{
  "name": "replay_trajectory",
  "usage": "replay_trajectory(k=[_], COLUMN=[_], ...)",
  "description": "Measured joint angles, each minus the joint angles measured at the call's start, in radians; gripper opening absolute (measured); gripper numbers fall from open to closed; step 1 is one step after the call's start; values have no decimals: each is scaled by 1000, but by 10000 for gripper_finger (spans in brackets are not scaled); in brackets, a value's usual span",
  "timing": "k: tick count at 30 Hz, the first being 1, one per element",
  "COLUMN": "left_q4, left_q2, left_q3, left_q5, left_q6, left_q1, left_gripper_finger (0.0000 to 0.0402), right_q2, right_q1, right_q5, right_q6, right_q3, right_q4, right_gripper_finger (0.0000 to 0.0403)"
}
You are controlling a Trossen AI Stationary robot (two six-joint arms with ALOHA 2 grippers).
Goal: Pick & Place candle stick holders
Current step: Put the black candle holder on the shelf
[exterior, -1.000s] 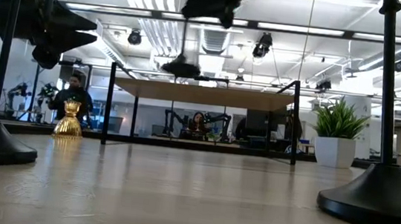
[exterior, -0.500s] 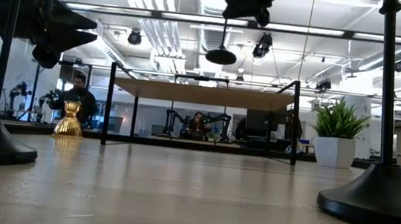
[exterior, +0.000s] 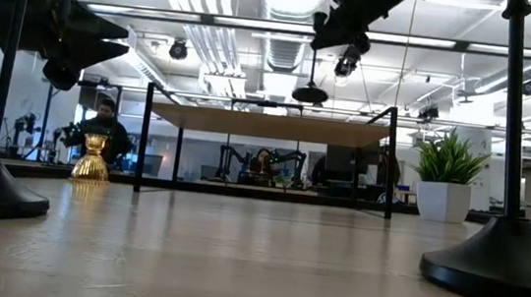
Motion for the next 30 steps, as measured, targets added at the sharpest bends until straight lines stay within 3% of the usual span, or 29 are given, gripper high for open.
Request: replay_trajectory(k=[15, 30], left_q4=[0, 0], left_q2=[0, 0], left_q3=[0, 0], left_q5=[-51, -50], left_q6=[8, 8], left_q1=[0, 0], left_gripper_finger=[149, 149], right_q2=[21, 15], right_q1=[-156, -198], right_q5=[2, 0], right_q6=[-59, -59], right_q3=[-47, -150], right_q4=[18, 102], right_gripper_finger=[8, 8])
